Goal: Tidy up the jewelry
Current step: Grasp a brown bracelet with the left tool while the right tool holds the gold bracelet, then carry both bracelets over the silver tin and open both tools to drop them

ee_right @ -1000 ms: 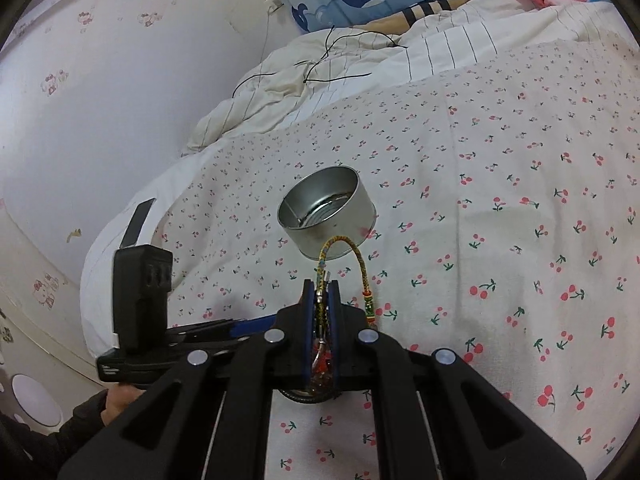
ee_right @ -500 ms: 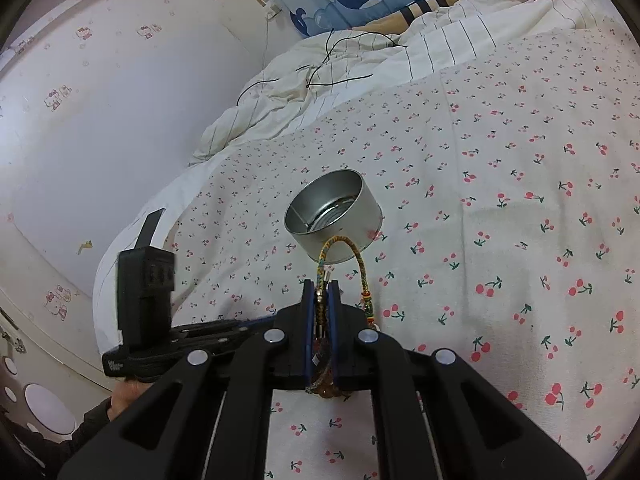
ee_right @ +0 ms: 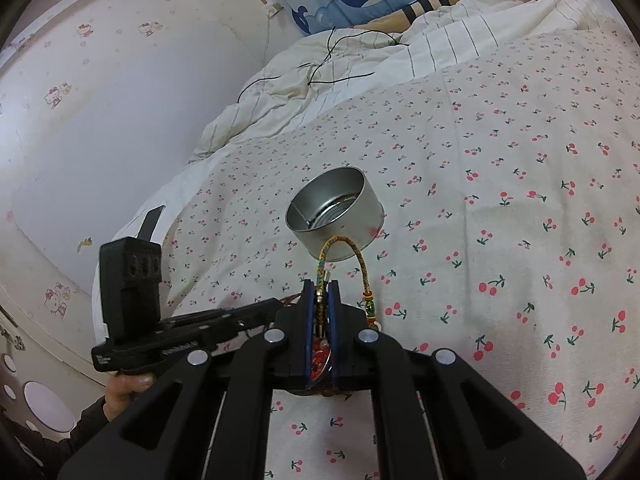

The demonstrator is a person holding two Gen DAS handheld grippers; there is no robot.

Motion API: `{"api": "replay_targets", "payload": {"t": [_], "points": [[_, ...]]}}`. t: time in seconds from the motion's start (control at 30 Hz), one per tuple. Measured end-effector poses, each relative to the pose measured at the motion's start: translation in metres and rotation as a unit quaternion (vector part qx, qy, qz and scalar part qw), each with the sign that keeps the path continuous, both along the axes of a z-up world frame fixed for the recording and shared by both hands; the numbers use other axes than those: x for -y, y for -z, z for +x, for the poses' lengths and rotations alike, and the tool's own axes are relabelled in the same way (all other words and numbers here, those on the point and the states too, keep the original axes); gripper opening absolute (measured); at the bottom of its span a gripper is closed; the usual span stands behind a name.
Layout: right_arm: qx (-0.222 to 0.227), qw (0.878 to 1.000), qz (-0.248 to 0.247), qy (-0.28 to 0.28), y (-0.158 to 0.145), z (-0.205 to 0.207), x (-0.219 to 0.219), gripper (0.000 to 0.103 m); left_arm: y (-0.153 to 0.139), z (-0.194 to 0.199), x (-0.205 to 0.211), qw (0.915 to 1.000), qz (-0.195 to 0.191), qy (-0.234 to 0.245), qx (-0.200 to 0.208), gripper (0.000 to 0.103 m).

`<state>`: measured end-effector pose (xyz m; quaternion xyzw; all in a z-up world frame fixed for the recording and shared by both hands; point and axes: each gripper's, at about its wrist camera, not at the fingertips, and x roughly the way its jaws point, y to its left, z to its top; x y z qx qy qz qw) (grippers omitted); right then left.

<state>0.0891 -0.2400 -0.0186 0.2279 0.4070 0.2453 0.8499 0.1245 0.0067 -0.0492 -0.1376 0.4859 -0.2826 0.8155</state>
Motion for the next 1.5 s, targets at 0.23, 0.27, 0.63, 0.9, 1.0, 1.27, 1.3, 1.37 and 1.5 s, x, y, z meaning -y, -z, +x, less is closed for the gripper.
{"api": "replay_targets", "payload": {"t": [0.23, 0.27, 0.63, 0.9, 1.0, 1.27, 1.3, 1.37, 1.5], "points": [[0.01, 1.0, 0.013, -0.001, -0.003, 0.0, 0.0, 0.007, -0.017, -0.002, -0.003, 0.9997, -0.004, -0.001, 0.023, 0.003], [0.013, 1.0, 0.018, -0.002, -0.006, 0.0, 0.0, 0.007, -0.023, -0.001, -0.003, 0.9996, -0.008, 0.001, 0.028, 0.003], [0.064, 0.997, 0.049, 0.0, -0.042, 0.043, -0.001, 0.007, -0.086, 0.05, 0.012, 0.9936, 0.035, 0.009, 0.107, 0.003], [0.074, 0.997, 0.0, -0.013, -0.042, 0.087, -0.033, 0.007, -0.055, 0.107, 0.032, 0.9901, 0.105, 0.017, 0.092, 0.003], [0.065, 0.997, -0.025, -0.014, -0.031, 0.1, -0.042, 0.007, -0.032, 0.12, 0.03, 0.9919, 0.116, 0.017, 0.049, 0.018], [0.039, 0.994, -0.091, -0.034, -0.004, 0.127, -0.074, 0.007, -0.069, 0.1, -0.013, 0.9897, 0.091, -0.06, 0.094, 0.06], [0.032, 0.994, -0.097, -0.039, 0.0, 0.13, -0.079, 0.007, -0.071, 0.098, -0.018, 0.9895, 0.089, -0.065, 0.094, 0.06], [0.009, 0.993, -0.108, -0.056, 0.012, 0.139, -0.091, 0.007, -0.072, 0.09, -0.026, 0.988, 0.096, -0.077, 0.094, 0.061], [-0.019, 0.989, -0.112, -0.093, 0.026, 0.142, -0.105, 0.009, -0.069, 0.075, -0.031, 0.9867, 0.104, -0.085, 0.092, 0.064]]}}
